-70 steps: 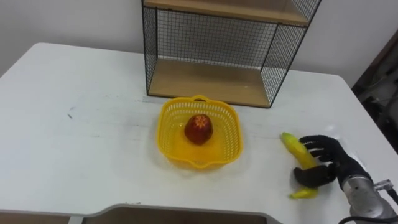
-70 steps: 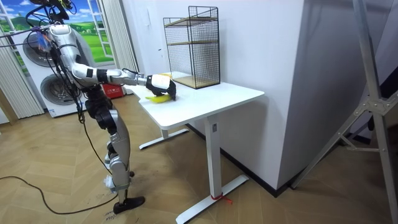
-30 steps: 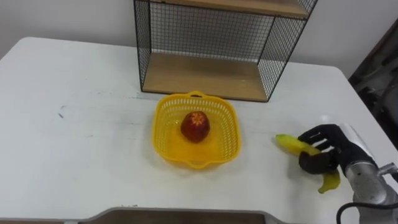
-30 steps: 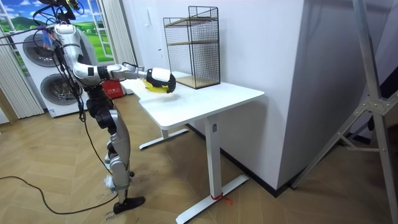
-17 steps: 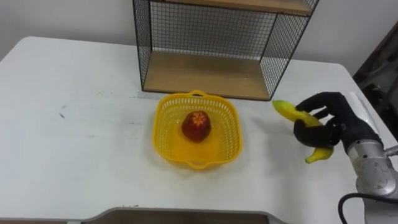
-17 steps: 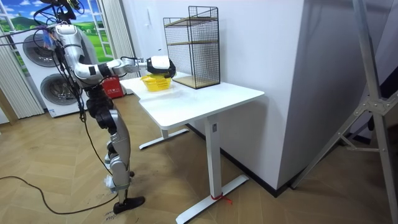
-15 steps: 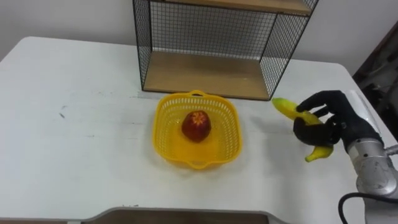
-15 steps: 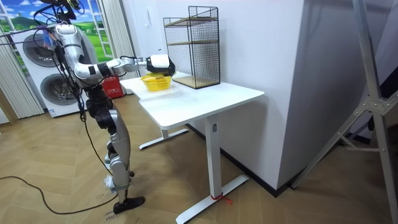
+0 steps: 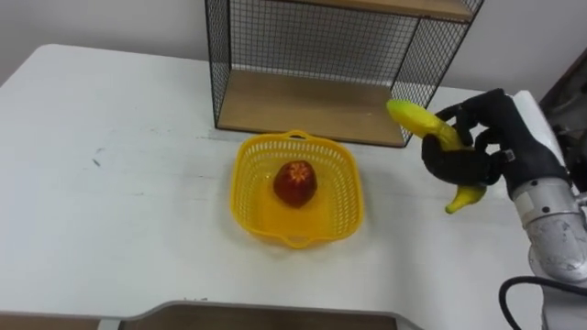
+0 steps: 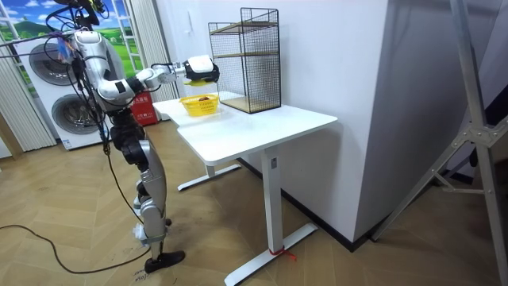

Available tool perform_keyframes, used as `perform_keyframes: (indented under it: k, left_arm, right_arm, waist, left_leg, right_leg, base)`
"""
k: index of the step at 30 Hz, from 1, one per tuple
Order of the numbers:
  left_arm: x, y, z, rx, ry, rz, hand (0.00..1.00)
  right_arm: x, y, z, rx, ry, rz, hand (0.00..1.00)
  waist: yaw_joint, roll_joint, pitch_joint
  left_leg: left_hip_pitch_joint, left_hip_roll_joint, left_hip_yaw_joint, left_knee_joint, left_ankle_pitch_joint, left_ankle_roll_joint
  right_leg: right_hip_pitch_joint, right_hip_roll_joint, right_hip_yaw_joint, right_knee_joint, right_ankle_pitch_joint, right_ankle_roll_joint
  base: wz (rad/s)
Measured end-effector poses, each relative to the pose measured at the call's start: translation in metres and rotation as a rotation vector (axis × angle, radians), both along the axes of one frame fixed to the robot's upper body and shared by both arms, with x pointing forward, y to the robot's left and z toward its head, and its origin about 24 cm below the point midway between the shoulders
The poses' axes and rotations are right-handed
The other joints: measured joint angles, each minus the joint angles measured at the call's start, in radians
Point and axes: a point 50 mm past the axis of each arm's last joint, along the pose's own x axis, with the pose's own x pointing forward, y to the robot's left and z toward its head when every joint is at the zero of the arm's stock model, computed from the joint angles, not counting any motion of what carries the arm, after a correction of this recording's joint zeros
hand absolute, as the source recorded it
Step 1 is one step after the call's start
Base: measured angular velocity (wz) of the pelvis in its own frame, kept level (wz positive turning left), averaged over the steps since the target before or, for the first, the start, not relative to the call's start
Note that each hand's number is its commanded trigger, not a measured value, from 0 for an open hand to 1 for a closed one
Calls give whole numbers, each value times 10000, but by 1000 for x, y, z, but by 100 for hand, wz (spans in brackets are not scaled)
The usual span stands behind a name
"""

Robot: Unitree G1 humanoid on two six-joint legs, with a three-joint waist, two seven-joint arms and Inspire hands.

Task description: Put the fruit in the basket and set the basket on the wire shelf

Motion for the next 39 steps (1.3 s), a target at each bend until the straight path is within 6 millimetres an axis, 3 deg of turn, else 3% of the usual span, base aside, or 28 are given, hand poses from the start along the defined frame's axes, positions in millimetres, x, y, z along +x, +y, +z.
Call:
perform_keyframes:
  k: [6, 11, 17, 23, 31, 32, 33, 34, 39]
  left_arm:
    - [6, 0, 0, -4, -136, -43, 0]
    - [10, -1, 0, -94, -248, -213, 0]
    - [17, -3, -1, -229, -390, -385, 0]
    - [20, -3, -2, -225, -194, -820, 0]
    - [20, -5, -2, -287, -133, -1033, 0]
    - [20, -5, -2, -285, -121, -1030, 0]
    - [20, -5, -2, -287, -120, -1030, 0]
    - [20, -5, -2, -290, -118, -1030, 0]
    - [21, -5, -2, -298, -152, -1043, 0]
  right_arm:
    - [4, 10, 5, -87, -240, 455, 100]
    - [9, 32, 3, -64, 113, 1640, 100]
    - [9, 53, 11, -153, -4, 2756, 100]
    - [7, 74, 3, -459, 340, 3552, 100]
    - [6, 83, -3, -346, 806, 4112, 100]
    - [5, 86, -4, -324, 887, 4250, 93]
    - [5, 86, -5, -317, 914, 4292, 63]
    - [5, 87, -5, -310, 967, 4356, 0]
    - [5, 88, -5, -303, 1038, 4430, 0]
  waist:
    - [121, 0, 1]
    - [359, 10, 5]
    - [404, 35, 20]
    - [474, 69, 49]
    - [631, 116, 82]
    - [636, 118, 83]
    - [639, 118, 83]
    - [642, 116, 82]
    - [641, 113, 80]
  left_leg:
    - [-67, 2, -26, 67, 0, -1]
    - [-67, 3, -2, 70, 1, 0]
    - [-229, 4, -80, 78, 2, 0]
    - [-262, 2, -198, 86, 2, 0]
    - [-330, 3, -286, 139, 2, -1]
    - [-334, 2, -289, 142, 2, -1]
    - [-338, 2, -292, 143, 2, -1]
    - [-344, 2, -296, 146, 2, -1]
    - [-362, 2, -298, 158, 2, 0]
  right_leg:
    - [-26, 2, -8, 6, 8, -12]
    - [-38, 3, -7, 4, 16, -19]
    - [-147, 3, -69, -3, 15, -18]
    - [-114, 4, -169, -12, 15, -18]
    - [-108, 4, -265, -13, 15, -18]
    - [-108, 3, -269, -12, 15, -18]
    - [-109, 3, -272, -12, 15, -18]
    - [-111, 3, -276, -12, 15, -18]
    - [-122, 3, -284, -12, 15, -18]
  base:
    - [0]
    - [-1]
    - [2]
    - [5]
    - [3]
    - [0]
    - [0]
    - [0]
    - [0]
